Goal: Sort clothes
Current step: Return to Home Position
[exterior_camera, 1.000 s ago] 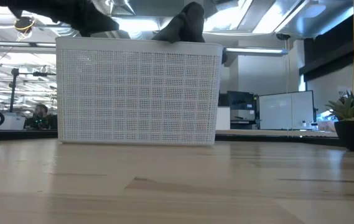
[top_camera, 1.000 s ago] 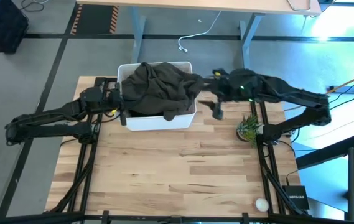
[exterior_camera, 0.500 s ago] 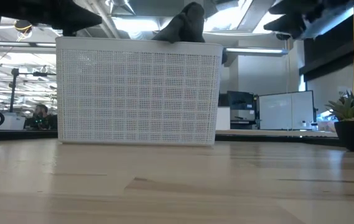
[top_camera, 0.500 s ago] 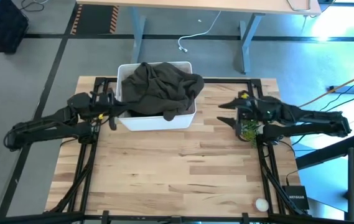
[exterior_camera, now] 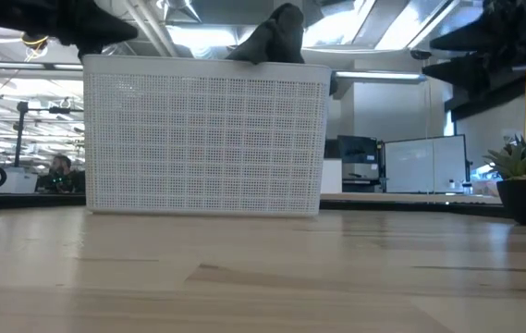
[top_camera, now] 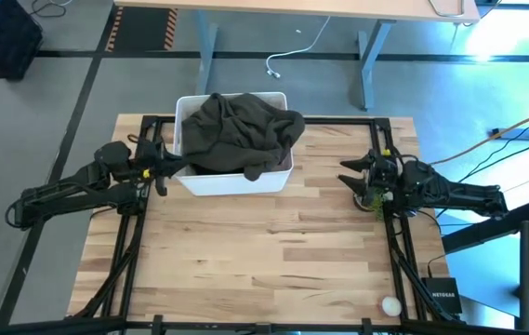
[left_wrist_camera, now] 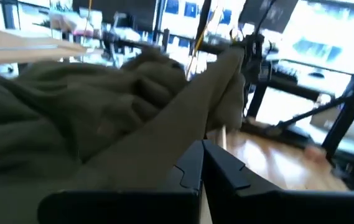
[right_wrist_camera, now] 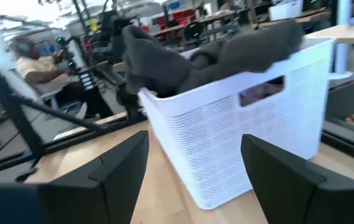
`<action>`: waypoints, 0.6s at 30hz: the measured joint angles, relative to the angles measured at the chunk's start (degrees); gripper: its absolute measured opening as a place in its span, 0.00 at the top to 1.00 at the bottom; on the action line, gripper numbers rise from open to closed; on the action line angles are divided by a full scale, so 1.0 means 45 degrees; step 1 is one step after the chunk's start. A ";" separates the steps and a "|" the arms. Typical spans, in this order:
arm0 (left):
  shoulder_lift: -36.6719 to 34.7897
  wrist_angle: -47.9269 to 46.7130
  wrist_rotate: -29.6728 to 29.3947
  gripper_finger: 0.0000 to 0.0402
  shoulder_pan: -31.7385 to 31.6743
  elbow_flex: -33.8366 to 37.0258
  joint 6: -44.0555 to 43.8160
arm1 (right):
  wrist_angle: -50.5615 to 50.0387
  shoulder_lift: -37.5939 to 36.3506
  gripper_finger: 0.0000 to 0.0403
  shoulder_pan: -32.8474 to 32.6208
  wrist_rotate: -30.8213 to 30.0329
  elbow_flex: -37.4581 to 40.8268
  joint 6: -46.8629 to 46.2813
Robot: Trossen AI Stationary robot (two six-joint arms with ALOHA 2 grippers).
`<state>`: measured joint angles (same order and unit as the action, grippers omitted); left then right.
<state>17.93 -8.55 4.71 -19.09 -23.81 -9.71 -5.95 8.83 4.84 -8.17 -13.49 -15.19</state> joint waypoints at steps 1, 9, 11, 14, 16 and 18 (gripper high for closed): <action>-0.0006 -0.0249 0.0004 1.00 0.0000 0.0000 0.0096 | 0.0008 -0.0250 0.32 0.0000 -0.0156 0.0177 -0.0004; -0.1163 -0.0758 0.0451 1.00 0.0002 0.0326 0.0955 | 0.0001 -0.1492 0.32 0.0010 -0.0224 0.1454 0.0423; -0.1811 -0.0585 0.0466 1.00 0.0000 0.1015 0.0926 | -0.0017 -0.1690 0.32 0.0010 -0.0180 0.1805 0.0476; -0.2927 0.0180 0.0481 1.00 0.0000 0.2167 0.0545 | 0.0096 -0.1943 0.32 0.0010 -0.0298 0.2303 0.0519; -0.3701 0.0413 0.0499 1.00 -0.0004 0.2729 0.0355 | 0.0597 -0.1933 0.32 0.0010 -0.0280 0.2458 0.0632; -0.3946 0.0767 0.0973 1.00 -0.0003 0.3152 0.0309 | 0.1152 -0.1934 0.32 0.0010 -0.0113 0.2643 0.0755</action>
<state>0.18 -5.10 9.09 -19.11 -9.63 -8.32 -0.77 0.13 4.89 -8.67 -1.59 -11.79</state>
